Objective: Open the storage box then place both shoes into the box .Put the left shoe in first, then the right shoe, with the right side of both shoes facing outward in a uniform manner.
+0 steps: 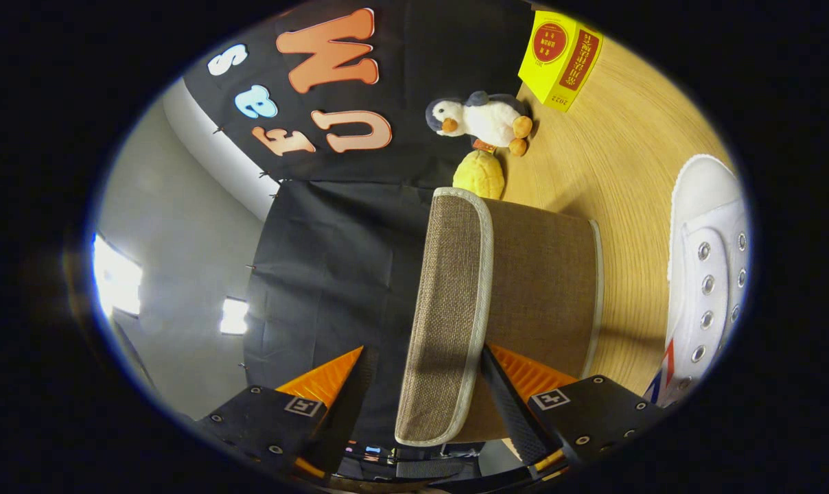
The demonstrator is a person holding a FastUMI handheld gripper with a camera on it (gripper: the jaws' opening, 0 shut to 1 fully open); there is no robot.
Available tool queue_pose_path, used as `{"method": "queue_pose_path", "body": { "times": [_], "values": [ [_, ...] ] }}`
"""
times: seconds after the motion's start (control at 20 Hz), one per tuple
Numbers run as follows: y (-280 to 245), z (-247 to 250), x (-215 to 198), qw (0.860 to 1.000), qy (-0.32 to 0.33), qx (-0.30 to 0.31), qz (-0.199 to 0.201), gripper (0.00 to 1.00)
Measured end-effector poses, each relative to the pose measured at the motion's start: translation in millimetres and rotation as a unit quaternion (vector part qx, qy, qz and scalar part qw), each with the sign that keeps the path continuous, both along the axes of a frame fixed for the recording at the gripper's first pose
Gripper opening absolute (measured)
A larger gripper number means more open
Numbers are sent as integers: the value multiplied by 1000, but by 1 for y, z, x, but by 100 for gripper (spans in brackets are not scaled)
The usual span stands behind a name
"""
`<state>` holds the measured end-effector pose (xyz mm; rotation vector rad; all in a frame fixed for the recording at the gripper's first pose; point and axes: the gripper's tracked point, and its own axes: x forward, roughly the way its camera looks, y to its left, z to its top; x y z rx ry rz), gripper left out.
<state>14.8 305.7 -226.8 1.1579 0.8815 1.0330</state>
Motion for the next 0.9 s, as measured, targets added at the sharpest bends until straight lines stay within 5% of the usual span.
{"method": "queue_pose_path", "body": {
  "times": [0.15, 0.35, 0.6, 0.7, 0.9],
  "values": [
    [-8, 3, 5, 1000, 9, 15, -10, 91],
    [-18, 8, 5, 999, 6, 23, -35, 75],
    [-13, 17, 15, 998, -11, 0, -64, 14],
    [-10, 26, 15, 997, -20, -15, -72, 1],
    [4, 78, 12, 994, -62, -16, -85, 2]
  ]
}}
